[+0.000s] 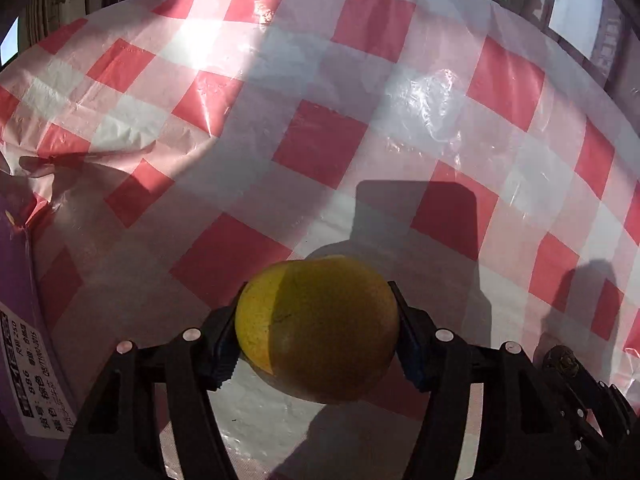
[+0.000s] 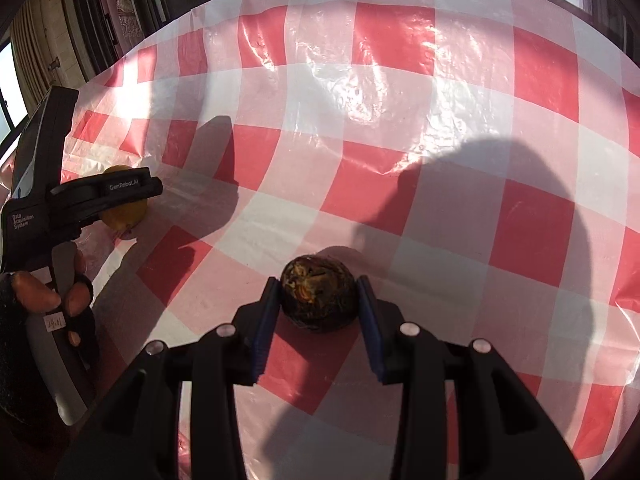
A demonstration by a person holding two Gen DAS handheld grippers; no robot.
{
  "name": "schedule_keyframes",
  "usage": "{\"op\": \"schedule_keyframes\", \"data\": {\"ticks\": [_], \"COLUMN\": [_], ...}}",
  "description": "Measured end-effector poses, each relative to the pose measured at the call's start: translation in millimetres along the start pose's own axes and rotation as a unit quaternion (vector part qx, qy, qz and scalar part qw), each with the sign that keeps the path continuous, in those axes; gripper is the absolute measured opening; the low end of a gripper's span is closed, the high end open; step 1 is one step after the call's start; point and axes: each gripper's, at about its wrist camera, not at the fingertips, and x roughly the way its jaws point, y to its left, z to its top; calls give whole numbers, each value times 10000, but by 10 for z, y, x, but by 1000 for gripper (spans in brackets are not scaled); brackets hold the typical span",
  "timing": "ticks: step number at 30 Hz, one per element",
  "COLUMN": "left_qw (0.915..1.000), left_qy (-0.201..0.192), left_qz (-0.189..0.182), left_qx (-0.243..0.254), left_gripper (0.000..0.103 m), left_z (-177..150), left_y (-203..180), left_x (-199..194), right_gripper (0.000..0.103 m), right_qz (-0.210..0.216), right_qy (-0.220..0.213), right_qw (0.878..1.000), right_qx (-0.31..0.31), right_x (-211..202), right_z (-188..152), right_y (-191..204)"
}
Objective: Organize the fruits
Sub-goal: 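Carry the pomelo and dried fruit over the white box with both tools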
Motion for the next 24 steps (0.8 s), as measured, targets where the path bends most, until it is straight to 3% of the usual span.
{"op": "schedule_keyframes", "data": {"ticks": [6, 9, 12, 17, 24], "left_qw": [9976, 9957, 9931, 9923, 9964], "left_qy": [-64, -417, -729, -998, -632], "left_qz": [-605, -769, -909, -731, -196], "left_qx": [335, 303, 89, 6, 520], "left_gripper": [61, 61, 61, 61, 61], "left_z": [-220, -428, -363, -155, -46], "left_y": [-185, 233, 638, 1252, 2007], "left_x": [-591, -1181, -1612, -2139, -2243], "right_gripper": [39, 39, 39, 39, 39], "right_qz": [-104, -73, 174, 879, 1496], "right_qy": [74, 115, -76, -565, -861], "right_qw": [9995, 9998, 9994, 9945, 9805], "right_qx": [283, 128, 274, 80, -941], "right_x": [-204, -371, -633, -1138, -1517], "right_z": [-248, -376, -363, -154, 98], "right_y": [120, 343, 482, 965, 1995]}}
